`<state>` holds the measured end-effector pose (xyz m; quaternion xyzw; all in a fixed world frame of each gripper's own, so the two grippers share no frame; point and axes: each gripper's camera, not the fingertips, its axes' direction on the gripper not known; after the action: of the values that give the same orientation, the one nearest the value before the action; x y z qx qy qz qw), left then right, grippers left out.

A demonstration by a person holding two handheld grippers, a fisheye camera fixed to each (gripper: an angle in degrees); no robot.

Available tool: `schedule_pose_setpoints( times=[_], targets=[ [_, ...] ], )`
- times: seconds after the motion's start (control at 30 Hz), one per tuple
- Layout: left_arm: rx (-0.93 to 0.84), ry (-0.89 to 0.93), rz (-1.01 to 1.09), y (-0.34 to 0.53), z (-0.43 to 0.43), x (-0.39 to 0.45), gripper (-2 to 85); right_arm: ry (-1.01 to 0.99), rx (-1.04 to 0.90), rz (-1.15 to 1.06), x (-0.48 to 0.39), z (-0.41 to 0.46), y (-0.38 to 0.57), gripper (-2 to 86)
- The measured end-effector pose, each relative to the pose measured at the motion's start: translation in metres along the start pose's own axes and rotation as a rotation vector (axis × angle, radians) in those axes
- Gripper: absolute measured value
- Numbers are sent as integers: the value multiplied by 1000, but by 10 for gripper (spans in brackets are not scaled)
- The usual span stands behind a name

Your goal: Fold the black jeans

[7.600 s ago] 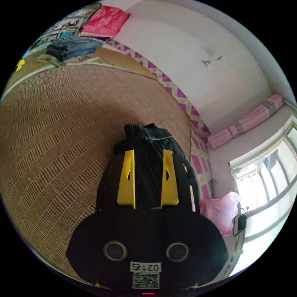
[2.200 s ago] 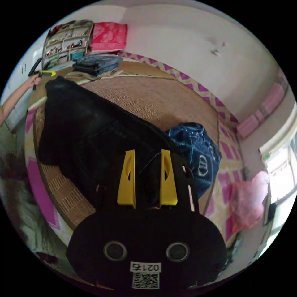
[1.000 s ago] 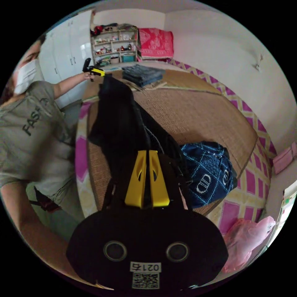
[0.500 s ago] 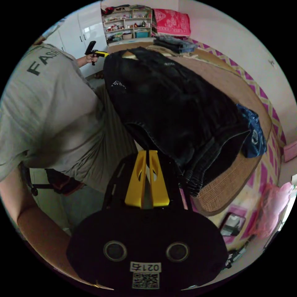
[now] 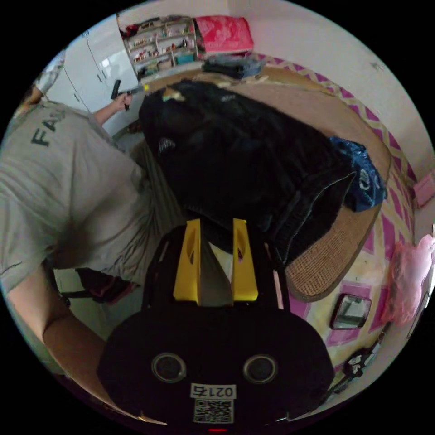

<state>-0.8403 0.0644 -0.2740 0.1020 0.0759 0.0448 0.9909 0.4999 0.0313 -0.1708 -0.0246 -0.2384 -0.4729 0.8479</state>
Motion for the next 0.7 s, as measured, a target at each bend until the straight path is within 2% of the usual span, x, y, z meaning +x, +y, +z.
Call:
schedule_pose_setpoints(
  times=[0.03, 0.17, 0.2, 0.33, 0.37, 0.4, 0.5, 0.6, 0.7],
  targets=[
    [-90, -44, 4, -2, 12, -4, 84, 8, 68, 6, 1, -10, -1, 90],
    [-54, -105, 27, -6, 4, -11, 31, 7, 131, -20, -3, -12, -7, 81],
    [-21, -105, 2, -9, -4, -17, 9, 5, 124, -34, -6, -7, -10, 81],
    [303, 63, -22, -14, -53, -36, -6, 2, 110, -72, -13, 5, -21, 81],
    [304, 67, -32, -14, -54, -39, -7, 1, 115, -73, -13, 6, -23, 82],
    [251, 54, -62, -15, -49, -49, -7, -2, 127, -71, -12, 7, -25, 82],
    [-61, 24, -153, -4, -8, -79, -7, -7, 130, -68, -9, 15, -31, 84],
    [-24, 91, -214, 13, -11, -95, -7, -13, 117, -68, -9, 25, -35, 84],
    [-12, 83, -205, 18, -20, -98, -8, -21, 100, -66, -10, 34, -37, 84]
  ],
)
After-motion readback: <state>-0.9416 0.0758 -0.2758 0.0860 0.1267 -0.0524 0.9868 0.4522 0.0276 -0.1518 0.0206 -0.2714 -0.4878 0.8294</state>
